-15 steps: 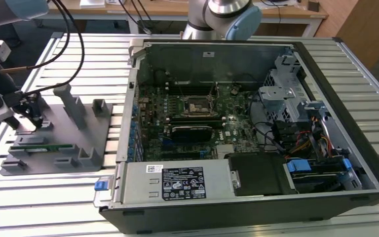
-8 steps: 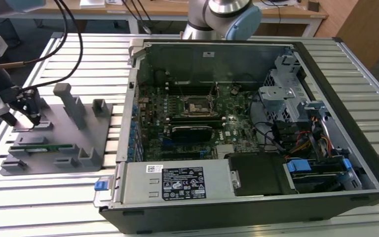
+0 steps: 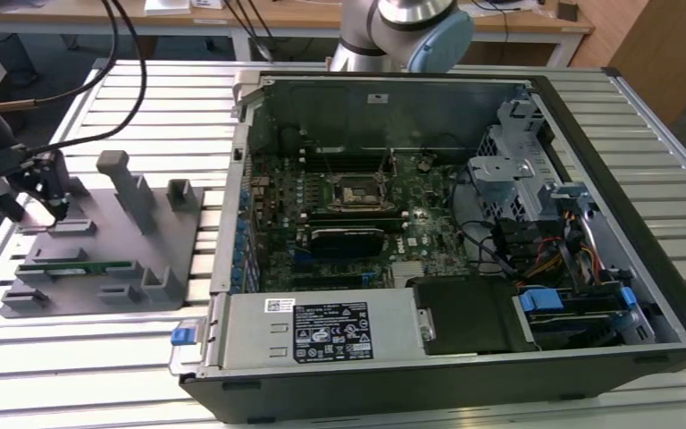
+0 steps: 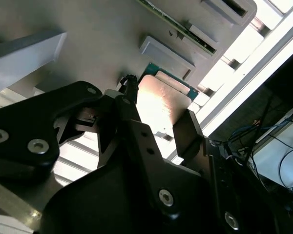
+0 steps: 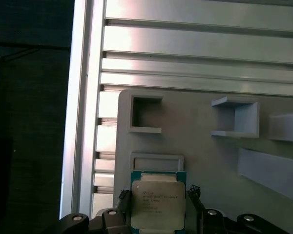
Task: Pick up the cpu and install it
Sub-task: 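Pick up the cpu and move it towards the insertion slot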
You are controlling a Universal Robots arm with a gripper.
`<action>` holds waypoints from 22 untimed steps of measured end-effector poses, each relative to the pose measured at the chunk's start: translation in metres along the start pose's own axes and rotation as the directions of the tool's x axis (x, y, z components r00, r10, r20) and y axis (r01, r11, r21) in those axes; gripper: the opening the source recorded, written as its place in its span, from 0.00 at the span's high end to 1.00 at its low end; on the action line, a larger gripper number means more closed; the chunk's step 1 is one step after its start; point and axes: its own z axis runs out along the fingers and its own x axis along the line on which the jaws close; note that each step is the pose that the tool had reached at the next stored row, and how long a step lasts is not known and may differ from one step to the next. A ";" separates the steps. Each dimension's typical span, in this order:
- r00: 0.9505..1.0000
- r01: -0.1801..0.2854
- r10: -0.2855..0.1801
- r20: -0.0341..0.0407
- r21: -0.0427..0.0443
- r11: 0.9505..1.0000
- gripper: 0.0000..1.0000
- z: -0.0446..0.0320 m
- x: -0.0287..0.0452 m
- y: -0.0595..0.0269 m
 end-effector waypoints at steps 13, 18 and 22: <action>1.000 0.000 0.000 0.000 0.000 1.000 0.46 -0.0260 -0.0005 0.0009; 1.000 0.000 0.000 0.000 0.000 1.000 0.46 -0.0384 -0.0007 0.0014; 1.000 0.000 0.000 0.000 0.000 1.000 0.46 -0.0489 -0.0009 0.0020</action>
